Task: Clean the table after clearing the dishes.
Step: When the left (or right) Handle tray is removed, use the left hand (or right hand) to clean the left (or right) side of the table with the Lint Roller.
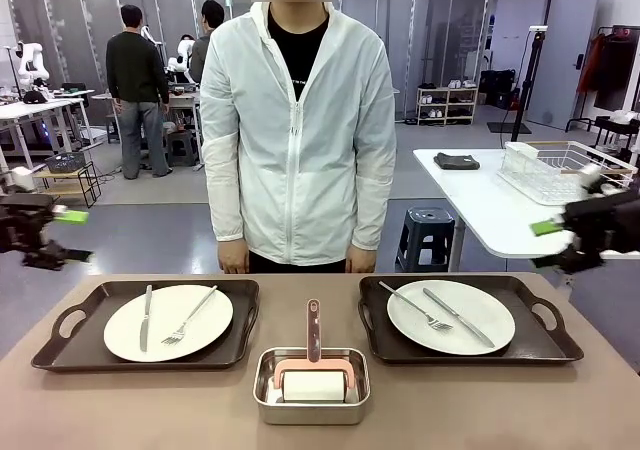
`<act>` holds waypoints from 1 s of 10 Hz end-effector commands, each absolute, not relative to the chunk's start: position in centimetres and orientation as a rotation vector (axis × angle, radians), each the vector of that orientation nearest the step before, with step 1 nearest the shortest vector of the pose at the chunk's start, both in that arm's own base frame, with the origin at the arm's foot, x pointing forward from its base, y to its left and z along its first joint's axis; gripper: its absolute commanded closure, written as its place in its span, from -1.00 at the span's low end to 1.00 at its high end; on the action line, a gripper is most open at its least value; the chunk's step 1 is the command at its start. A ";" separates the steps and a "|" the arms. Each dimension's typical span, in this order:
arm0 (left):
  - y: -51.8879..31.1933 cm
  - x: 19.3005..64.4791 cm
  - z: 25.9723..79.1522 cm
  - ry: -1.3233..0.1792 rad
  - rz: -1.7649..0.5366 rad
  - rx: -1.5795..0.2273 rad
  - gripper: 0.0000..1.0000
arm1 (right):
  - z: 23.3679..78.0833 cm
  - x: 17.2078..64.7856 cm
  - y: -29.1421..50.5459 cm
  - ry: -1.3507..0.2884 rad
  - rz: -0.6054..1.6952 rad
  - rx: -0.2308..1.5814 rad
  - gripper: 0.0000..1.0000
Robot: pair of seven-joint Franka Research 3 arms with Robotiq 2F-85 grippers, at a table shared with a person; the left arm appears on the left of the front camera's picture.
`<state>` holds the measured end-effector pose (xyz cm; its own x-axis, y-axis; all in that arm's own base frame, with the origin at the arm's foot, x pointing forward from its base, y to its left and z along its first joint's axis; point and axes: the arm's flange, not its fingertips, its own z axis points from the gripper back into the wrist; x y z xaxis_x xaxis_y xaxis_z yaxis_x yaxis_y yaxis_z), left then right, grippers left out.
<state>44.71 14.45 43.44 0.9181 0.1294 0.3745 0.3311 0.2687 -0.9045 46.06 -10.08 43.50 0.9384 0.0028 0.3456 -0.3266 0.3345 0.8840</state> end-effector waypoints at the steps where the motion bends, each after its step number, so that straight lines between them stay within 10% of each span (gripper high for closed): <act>1: 19.0 43.1 44.4 -0.479 -0.016 -1.324 -1.00 | 42.5 44.7 -14.5 -0.382 0.137 1.279 -1.00; 10: 31.6 35.1 43.1 -0.578 0.303 -1.183 -1.00 | 40.6 34.5 -28.0 -0.538 -0.176 1.258 -1.00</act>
<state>34.99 31.85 43.23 0.8148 0.5145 0.2671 0.0644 0.3775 -0.9238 33.98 -28.06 40.40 0.8615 -0.4200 0.2853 -0.1560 0.3157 0.9359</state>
